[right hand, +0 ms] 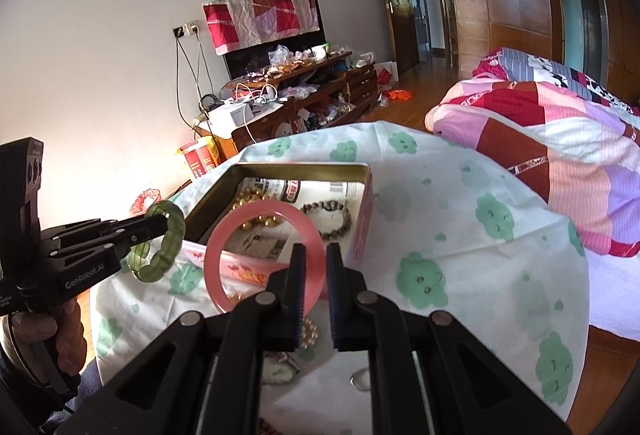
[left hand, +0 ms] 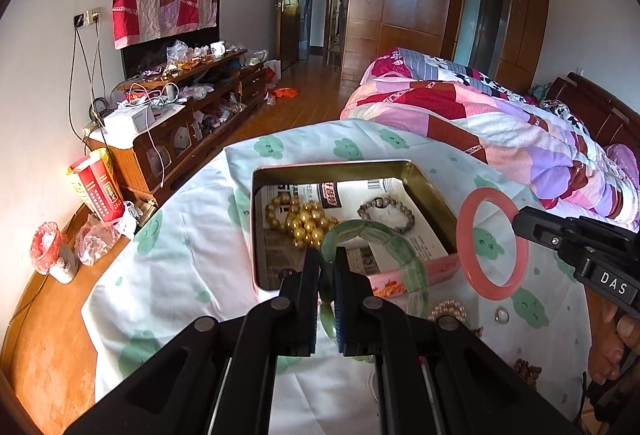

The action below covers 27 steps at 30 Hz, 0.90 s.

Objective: Organize jewelry
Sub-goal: 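Carry the jade bangle with the left gripper over the tin while the right carries the pink bangle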

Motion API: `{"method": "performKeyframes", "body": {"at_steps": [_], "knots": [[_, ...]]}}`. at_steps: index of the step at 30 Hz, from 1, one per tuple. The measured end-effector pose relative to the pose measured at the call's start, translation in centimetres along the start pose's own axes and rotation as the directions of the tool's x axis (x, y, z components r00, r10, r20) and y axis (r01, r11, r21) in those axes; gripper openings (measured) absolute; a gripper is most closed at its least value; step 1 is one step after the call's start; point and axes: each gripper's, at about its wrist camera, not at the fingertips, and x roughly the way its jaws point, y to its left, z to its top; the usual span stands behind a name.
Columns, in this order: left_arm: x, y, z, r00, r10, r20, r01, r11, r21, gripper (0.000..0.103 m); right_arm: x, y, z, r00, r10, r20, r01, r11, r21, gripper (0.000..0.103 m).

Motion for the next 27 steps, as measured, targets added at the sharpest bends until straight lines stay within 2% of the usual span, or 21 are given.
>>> {"method": "performKeyframes", "body": {"at_steps": [17,27], "knots": [[2.2,0.8,2.3,1.0,0.029,0.001,-0.029,0.999,0.014,0.006,2.4,-0.3,2.8,1.0,-0.012,-0.005,0.012,1.0,-0.029,0.012],[2.7,1.0,2.8,1.0,0.03,-0.002,-0.03,0.999,0.015,0.005,3.5,-0.4,3.2,1.0,-0.019,-0.017,0.018,0.999,-0.035,0.012]]}}
